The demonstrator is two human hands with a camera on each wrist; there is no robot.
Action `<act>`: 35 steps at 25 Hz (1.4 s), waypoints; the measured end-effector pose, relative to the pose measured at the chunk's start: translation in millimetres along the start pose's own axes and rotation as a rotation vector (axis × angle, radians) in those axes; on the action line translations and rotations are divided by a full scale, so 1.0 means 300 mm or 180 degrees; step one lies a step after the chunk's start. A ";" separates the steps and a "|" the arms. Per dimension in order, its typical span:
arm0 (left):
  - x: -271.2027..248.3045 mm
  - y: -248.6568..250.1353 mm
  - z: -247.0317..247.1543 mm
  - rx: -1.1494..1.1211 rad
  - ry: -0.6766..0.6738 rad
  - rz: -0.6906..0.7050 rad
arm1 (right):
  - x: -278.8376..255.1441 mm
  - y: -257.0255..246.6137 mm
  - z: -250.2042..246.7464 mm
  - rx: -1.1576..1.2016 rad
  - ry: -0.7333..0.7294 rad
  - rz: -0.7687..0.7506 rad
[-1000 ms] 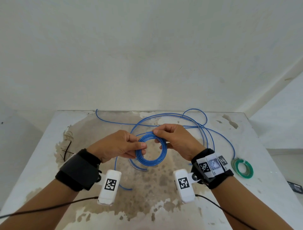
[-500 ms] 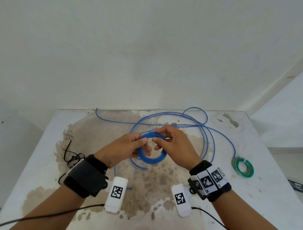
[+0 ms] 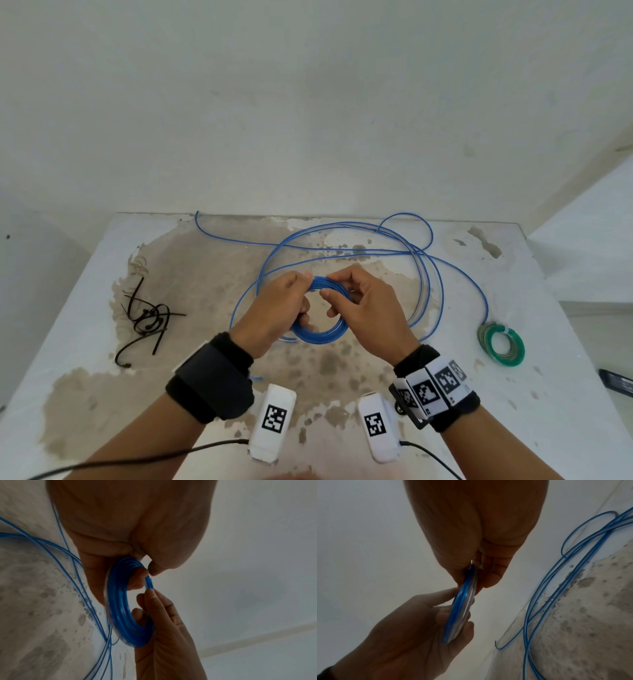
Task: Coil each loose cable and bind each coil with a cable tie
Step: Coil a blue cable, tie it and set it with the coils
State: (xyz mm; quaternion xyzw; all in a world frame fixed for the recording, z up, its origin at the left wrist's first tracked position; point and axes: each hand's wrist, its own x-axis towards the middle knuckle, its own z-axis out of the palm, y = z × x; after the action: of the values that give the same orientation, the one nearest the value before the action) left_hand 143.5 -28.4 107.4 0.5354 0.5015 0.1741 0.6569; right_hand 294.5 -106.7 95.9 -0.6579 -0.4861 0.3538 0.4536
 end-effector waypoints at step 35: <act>0.018 -0.238 -0.359 -0.0311 0.0460 0.0335 | 0.123 -0.030 0.461 0.0974 -0.0894 0.1218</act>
State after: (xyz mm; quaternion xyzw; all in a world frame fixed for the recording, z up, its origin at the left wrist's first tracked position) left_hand 32.8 6.7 50.3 0.5144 0.5097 0.2708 0.6342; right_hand 176.6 -35.5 56.6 -0.6061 -0.3521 0.5900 0.4008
